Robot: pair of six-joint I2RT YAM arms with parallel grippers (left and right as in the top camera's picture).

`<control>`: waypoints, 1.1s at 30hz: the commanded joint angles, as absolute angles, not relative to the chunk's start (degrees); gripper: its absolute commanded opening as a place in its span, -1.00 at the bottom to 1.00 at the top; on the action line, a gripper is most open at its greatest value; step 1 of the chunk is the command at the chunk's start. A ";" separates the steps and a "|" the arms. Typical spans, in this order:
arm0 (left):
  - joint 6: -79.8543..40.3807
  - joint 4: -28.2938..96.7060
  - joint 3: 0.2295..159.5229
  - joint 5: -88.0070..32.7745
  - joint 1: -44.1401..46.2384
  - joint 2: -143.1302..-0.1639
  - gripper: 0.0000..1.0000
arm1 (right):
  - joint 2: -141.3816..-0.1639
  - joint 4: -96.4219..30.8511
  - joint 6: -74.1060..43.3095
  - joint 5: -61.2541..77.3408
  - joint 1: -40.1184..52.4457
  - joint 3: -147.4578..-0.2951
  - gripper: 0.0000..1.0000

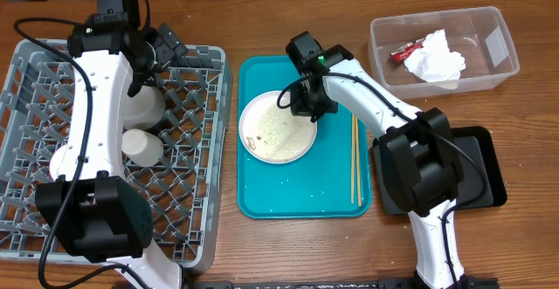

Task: Sort waste into correct bins and load items into the dishwasher
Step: 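Lower the right gripper onto the white plate's rim to grasp it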

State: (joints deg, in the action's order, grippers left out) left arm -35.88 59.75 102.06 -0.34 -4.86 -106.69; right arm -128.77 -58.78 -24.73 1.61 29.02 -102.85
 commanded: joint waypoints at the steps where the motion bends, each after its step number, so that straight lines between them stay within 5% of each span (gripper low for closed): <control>1: -36.38 59.72 103.31 0.69 -4.49 -107.57 1.00 | -128.07 -58.57 -25.61 -1.72 29.12 -101.80 -0.93; 28: -36.18 59.94 103.28 0.91 -4.49 -107.59 1.00 | -127.24 -68.58 -25.02 -2.68 23.16 -114.63 -0.90; 31: -36.21 59.94 103.31 2.90 -4.49 -107.59 1.00 | -126.76 -69.76 -19.97 3.57 24.47 -118.67 -0.61; 33: -36.21 59.94 103.28 3.62 -4.49 -107.57 1.00 | -126.76 -69.34 -16.05 8.43 25.58 -119.85 0.16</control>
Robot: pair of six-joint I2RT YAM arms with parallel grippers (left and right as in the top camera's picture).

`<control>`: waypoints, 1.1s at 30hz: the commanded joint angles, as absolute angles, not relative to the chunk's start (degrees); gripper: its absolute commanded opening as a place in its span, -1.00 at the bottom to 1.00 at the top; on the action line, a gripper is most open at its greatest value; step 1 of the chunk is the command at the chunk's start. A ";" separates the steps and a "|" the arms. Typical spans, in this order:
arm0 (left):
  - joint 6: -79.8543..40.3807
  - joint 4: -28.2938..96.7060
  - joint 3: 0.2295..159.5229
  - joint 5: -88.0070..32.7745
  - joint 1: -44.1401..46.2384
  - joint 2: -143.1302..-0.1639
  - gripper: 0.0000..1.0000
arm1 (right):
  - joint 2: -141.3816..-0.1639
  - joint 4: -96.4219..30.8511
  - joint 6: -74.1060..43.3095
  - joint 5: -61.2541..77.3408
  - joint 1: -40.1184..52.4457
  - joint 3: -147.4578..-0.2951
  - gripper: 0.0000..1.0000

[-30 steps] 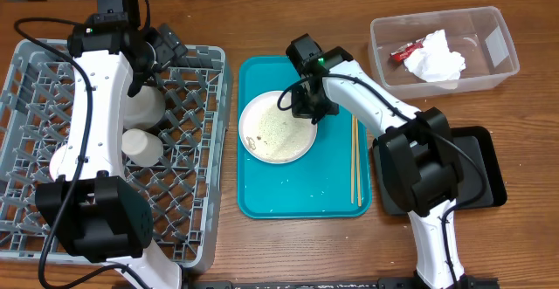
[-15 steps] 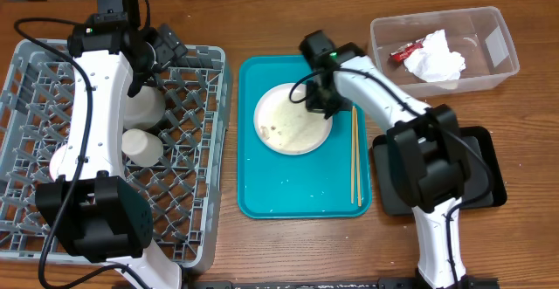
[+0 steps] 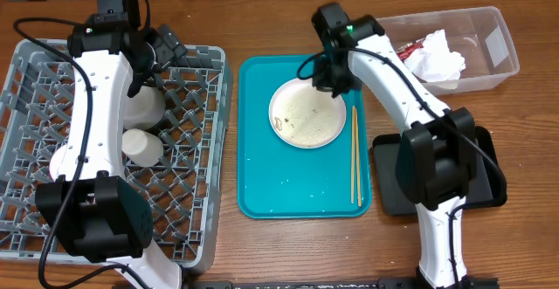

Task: Sort waste into correct bins and load items into the dishwasher
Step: 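Lower the right gripper onto the white plate's rim to grasp it, then pinch the plate rim with the right gripper and lift it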

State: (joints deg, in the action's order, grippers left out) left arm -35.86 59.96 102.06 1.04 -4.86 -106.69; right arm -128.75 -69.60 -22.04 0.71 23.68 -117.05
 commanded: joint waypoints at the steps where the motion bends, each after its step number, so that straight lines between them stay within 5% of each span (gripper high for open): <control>1: -36.25 59.88 103.28 3.60 -4.49 -107.57 1.00 | -126.76 -69.06 -14.52 9.98 26.20 -119.87 0.45; 3: -36.25 59.59 103.28 3.60 -4.49 -107.57 1.00 | -127.11 -69.14 -12.14 10.79 27.75 -119.85 0.64; 21: -36.21 59.94 103.28 3.57 -4.47 -107.59 1.00 | -128.40 -64.53 -7.03 -6.04 43.09 -109.21 0.64; 33: -36.18 60.16 103.28 3.60 -4.49 -107.59 1.00 | -128.40 -64.75 -7.25 -3.84 43.09 -105.69 0.02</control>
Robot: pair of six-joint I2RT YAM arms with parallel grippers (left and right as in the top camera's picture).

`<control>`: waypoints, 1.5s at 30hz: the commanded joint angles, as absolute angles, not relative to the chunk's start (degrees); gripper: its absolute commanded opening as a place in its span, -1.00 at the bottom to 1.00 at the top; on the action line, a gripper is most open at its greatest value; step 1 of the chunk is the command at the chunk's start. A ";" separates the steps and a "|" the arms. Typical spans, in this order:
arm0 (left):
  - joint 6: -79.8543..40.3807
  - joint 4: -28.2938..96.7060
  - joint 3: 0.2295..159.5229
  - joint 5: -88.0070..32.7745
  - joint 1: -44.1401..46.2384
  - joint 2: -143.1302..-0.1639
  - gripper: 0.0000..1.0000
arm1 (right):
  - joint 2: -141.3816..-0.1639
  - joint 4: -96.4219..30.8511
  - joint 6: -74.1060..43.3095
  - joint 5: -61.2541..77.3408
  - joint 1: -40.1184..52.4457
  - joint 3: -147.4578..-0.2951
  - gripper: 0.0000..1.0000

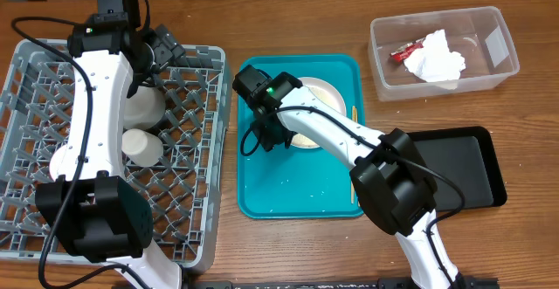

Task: Sort waste into correct bins and load items into the dishwasher
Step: 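Pinch the plate rim with the right gripper and lift it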

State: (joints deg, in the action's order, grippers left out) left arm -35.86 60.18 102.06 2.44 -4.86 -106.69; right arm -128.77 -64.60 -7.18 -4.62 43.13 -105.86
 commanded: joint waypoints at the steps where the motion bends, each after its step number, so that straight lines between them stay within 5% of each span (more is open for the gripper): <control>1: -36.18 60.16 103.28 3.60 -4.49 -107.59 1.00 | -128.40 -64.75 -7.22 -3.49 43.13 -105.54 -0.01; 15: -36.18 60.16 103.24 3.60 -4.49 -107.59 1.00 | -128.40 -61.21 -7.03 -3.38 43.62 -100.49 -0.32; 27: -36.14 60.18 103.24 3.60 -4.49 -107.59 1.00 | -128.38 -60.90 -7.25 -4.75 44.34 -101.38 -0.90; 45: -36.16 60.18 103.24 3.60 -4.49 -107.59 1.00 | -128.38 -65.45 -12.23 -6.57 44.62 -110.24 -0.93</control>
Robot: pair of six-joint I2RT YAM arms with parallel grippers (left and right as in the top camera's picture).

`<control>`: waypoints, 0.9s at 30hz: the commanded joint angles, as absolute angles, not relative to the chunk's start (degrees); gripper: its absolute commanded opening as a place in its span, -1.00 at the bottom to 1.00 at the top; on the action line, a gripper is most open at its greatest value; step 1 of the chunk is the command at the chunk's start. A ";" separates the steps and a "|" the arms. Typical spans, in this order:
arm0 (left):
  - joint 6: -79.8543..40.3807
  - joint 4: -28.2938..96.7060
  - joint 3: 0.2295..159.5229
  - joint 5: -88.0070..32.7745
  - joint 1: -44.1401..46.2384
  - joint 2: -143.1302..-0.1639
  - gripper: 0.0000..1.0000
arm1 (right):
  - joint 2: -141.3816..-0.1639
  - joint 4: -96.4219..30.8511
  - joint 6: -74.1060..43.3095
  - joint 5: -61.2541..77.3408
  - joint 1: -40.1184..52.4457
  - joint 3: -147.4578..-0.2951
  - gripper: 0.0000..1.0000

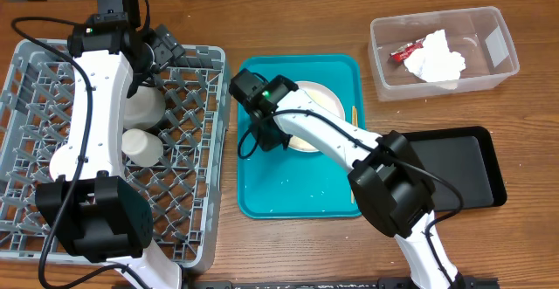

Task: Sort waste into correct bins and load items into the dishwasher
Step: 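Pinch the plate rim with the right gripper and lift it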

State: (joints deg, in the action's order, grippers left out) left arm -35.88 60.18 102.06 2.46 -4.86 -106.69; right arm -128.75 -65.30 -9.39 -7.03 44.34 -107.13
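A white plate (321,99) smeared with food residue lies in the upper part of the teal tray (297,193), partly under my right arm. My right gripper (258,141) points down at the tray's left edge, just left of the plate. The arm hides whether its fingers hold the rim. One end of a pair of chopsticks (355,114) shows at the tray's right side. My left gripper (166,46) hangs open over the back of the grey dish rack (52,79), empty. Two white cups (144,106) (140,146) sit in the rack.
A clear bin (498,44) at the back right holds crumpled tissue (437,55) and a red wrapper (403,53). A black tray (472,162) lies at the right. Bare wooden table runs along the front.
My right gripper has shifted slightly to the left at the tray's left edge. The plate, the chopsticks and the left arm are where they were.
My right gripper was first at the right rim of the plate, which lay left of centre in the tray. Then the plate was higher and further right, with the gripper at its back rim. After that the gripper was at the tray's left edge, where it still is.
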 commanded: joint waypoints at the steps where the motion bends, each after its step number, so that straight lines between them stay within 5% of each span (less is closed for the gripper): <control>1: -36.14 60.18 103.24 3.62 -4.49 -107.59 1.00 | -128.38 -65.80 -13.74 -8.16 44.62 -110.93 -0.92; 27: -36.10 60.18 103.24 3.64 -4.49 -107.59 1.00 | -128.40 -64.58 -22.46 -18.26 44.47 -112.60 -0.93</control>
State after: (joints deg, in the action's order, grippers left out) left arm -35.86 60.18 102.06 2.44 -4.86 -106.69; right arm -128.77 -64.93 -21.63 -16.38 44.34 -110.89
